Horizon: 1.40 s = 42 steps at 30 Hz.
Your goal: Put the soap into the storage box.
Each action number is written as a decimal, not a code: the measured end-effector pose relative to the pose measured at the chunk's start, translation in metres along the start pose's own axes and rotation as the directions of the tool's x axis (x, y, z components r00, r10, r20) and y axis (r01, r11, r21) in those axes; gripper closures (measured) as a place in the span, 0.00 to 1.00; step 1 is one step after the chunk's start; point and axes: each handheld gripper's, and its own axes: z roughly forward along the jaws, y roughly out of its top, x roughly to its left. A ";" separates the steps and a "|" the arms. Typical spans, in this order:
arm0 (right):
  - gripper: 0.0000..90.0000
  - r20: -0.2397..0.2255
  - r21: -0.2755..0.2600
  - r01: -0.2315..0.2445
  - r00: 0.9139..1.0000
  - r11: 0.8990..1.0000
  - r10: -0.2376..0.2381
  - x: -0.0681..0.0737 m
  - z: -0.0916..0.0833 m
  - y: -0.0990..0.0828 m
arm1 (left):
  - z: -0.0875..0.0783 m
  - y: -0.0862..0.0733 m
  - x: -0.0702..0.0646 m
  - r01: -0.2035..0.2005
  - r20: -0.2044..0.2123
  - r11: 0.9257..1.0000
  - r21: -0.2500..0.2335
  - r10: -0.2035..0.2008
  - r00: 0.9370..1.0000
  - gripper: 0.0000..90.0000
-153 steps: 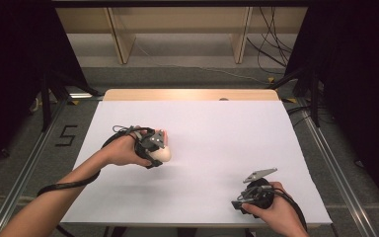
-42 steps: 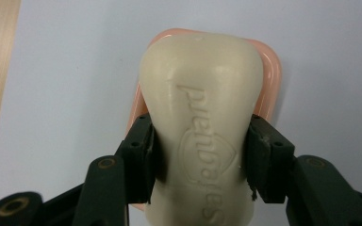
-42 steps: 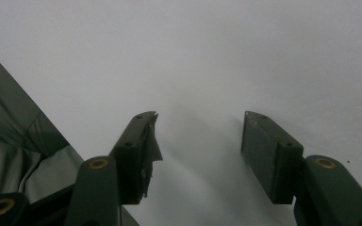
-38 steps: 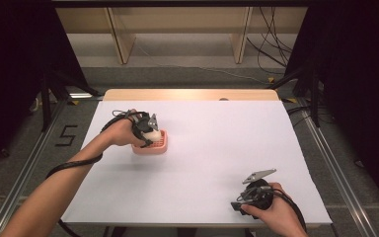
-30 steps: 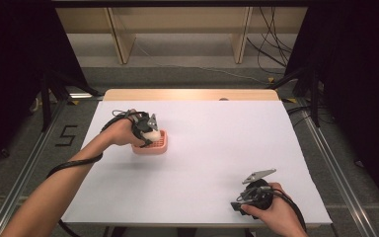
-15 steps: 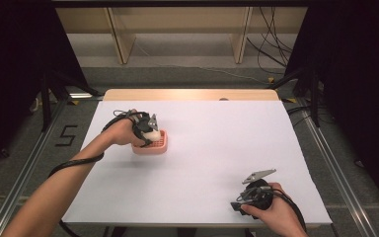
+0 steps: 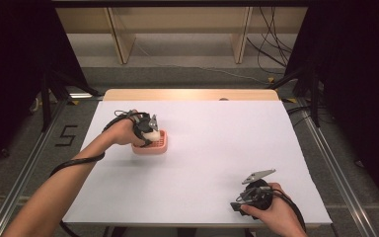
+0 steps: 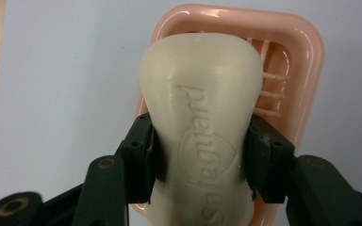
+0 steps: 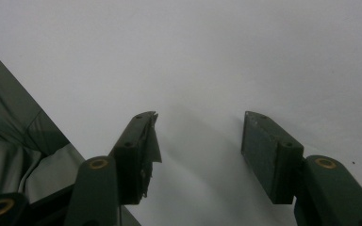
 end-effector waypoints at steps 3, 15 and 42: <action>0.51 0.000 0.002 -0.003 1.000 1.000 0.003 0.000 0.000 0.000 | 0.001 0.000 0.000 -0.002 0.003 1.000 -0.003 0.002 1.000 0.55; 0.51 0.000 0.003 -0.005 1.000 1.000 0.005 0.000 0.000 0.000 | 0.006 0.002 0.000 -0.006 0.006 1.000 0.010 0.006 1.000 0.55; 0.50 0.010 -0.002 -0.003 1.000 1.000 0.003 -0.001 0.000 0.000 | -0.035 -0.020 -0.017 0.121 -0.005 0.975 -0.185 -0.124 0.992 0.45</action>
